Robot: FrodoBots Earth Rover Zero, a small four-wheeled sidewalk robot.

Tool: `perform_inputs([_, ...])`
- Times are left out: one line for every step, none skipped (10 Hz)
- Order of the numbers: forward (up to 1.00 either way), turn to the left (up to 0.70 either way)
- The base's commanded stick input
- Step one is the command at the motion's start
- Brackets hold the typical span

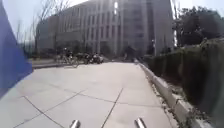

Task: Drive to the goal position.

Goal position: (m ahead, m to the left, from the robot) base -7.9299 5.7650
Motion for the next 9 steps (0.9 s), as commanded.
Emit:
perform_inputs([0.00,0.00])
perform_inputs([0.00,0.00])
perform_inputs([0.00,0.26])
perform_inputs([0.00,0.70])
perform_inputs([0.00,0.70])
perform_inputs([0.00,0.70])
perform_inputs([0.00,0.70])
perform_inputs([0.00,0.70])
perform_inputs([0.00,0.70])
